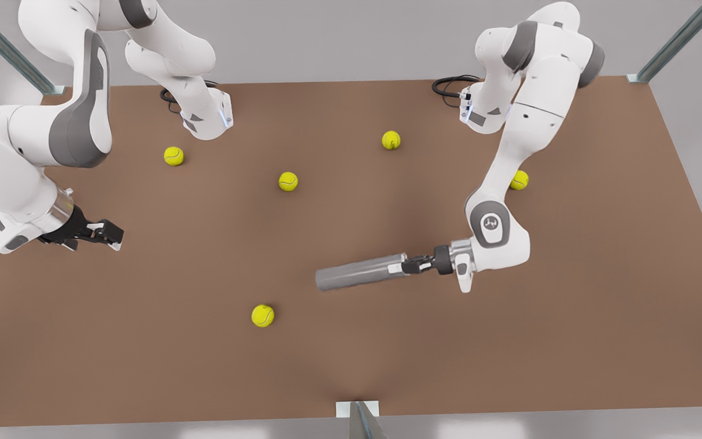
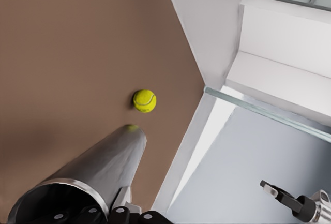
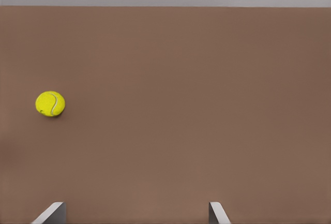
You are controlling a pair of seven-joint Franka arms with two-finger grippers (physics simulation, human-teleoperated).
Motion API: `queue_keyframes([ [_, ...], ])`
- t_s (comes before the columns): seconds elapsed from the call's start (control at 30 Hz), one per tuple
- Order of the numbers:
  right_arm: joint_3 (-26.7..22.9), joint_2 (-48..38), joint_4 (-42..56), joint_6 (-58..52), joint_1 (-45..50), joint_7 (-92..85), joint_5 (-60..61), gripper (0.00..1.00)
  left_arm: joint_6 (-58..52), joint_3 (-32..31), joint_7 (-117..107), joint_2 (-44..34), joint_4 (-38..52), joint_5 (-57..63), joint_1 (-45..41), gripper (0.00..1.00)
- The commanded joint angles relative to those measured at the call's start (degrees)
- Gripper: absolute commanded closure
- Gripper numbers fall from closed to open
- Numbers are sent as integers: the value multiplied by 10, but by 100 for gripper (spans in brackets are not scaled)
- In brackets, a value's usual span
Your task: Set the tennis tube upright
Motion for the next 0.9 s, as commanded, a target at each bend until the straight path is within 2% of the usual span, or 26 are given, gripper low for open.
queue_keyframes([
  [0.0, 1, 0, 0, 0, 1, 0, 0, 0, 0, 0, -2, -1, 0, 34, 0, 79],
  [0.2, 1, 1, 1, 0, 1, 0, 0, 0, -4, 13, -49, -28, -1, 104, -1, 79],
  [0.53, 1, 1, 2, 0, 1, 0, 0, 0, -7, 21, -161, -76, 5, 289, -1, 79],
  [0.87, 1, 1, 3, 1, 1, 0, 0, 0, -33, 18, -259, -82, 55, 487, -5, 79],
])
